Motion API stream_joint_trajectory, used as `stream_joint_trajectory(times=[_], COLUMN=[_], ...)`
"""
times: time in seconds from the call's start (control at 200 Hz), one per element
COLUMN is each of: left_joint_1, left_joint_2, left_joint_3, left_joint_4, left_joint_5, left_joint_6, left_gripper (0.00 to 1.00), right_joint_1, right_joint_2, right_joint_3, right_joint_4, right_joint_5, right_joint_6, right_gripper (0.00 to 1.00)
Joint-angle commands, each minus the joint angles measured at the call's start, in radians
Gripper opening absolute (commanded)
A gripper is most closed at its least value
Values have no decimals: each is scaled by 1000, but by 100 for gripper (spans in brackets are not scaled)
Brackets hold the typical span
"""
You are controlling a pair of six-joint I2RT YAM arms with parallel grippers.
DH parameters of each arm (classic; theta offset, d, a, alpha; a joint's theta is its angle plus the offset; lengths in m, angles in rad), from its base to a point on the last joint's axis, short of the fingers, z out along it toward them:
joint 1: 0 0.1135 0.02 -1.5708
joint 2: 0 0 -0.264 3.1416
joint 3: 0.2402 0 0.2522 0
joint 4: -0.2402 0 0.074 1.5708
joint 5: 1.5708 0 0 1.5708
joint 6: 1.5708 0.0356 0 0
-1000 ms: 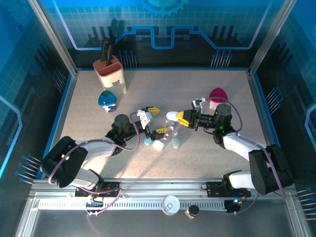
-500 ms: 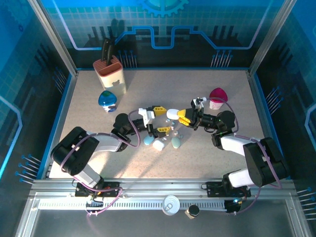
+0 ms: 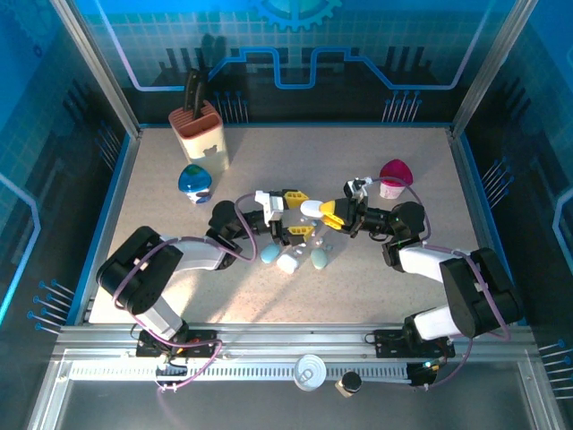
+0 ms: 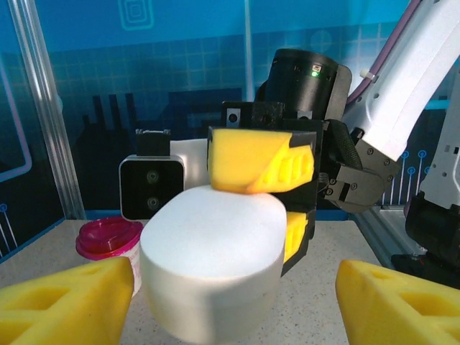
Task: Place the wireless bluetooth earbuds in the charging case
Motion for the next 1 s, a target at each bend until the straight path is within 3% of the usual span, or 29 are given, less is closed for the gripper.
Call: stream_joint_trajectory(times=[0.0, 0.095, 0.995], left_joint_1=[-6, -6, -8], left_joint_2=[18, 22, 38], left_joint_3=[28, 31, 40], left_joint_4=[34, 34, 34], left_joint_5=[42, 50, 62], left_joint_6=[-23, -23, -43], left_gripper=[70, 62, 52], right_joint_1=[9, 8, 9], right_joint_2=[10, 8, 11], right_joint_3=[5, 11, -10], right_joint_4=[45, 45, 38], right_joint_5=[-10, -11, -4], right_joint_6=[-5, -2, -15], right_gripper=[10, 10, 8])
